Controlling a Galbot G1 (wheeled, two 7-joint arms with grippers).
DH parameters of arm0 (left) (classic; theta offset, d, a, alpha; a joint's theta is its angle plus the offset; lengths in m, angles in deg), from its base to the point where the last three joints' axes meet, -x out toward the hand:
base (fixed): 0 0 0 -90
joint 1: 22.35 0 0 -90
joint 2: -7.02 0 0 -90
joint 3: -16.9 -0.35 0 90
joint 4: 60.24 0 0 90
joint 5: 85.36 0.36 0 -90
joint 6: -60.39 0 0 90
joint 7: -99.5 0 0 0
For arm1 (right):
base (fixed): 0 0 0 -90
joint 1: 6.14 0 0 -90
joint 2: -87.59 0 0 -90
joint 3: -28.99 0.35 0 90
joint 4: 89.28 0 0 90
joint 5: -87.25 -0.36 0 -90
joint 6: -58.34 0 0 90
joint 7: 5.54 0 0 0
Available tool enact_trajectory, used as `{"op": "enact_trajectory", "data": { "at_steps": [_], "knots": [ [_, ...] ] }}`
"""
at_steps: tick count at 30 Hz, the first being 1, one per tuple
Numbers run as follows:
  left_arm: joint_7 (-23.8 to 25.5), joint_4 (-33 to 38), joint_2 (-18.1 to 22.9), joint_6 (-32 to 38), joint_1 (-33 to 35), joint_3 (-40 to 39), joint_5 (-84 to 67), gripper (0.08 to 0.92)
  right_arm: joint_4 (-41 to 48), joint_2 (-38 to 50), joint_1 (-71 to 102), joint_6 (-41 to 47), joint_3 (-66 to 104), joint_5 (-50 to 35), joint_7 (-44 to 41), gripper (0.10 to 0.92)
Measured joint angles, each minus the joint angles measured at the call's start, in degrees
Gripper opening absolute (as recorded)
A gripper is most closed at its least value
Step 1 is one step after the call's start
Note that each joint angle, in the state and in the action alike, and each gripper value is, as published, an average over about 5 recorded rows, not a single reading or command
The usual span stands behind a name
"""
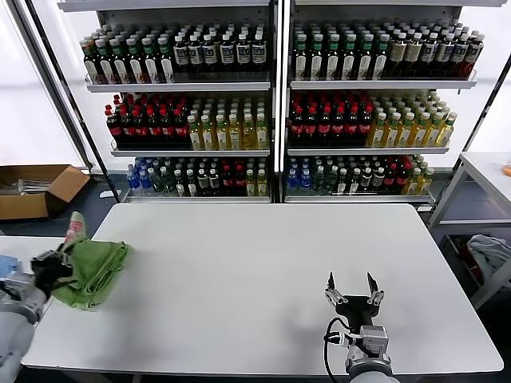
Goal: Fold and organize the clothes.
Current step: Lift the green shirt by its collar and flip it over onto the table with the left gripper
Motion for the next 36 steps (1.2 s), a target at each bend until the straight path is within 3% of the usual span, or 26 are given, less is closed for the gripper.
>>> {"op": "enact_trajectory", "data": {
  "at_steps": [11, 18, 26, 36],
  "knots": [
    [-3.98, 15.87, 11.81, -3.72, -0.10, -18.87, 8.69, 0.128, -1.28, -1.56, 3.06, -0.80, 2.21, 1.34, 0.11, 0.823],
    [-5.34, 15.10, 17.87, -5.75, -3.11, -28.61, 13.18, 0.128, -1.59, -2.39, 4.45, -1.11, 2.87, 2.30, 0.05, 0.823],
    [-6.11, 12.76, 21.05, -6.65, -6.76, -33.89, 13.37, 0.134, -0.83, -3.01, 3.92, -0.57, 2.23, 3.06, 0.11, 0.823],
    [-6.96, 12.85, 24.41, -3.86, -8.83, -38.60, 5.97, 0.392, 1.40, -3.45, 0.74, 1.88, 0.26, 0.83, 0.55, 0.823]
  ]
}}
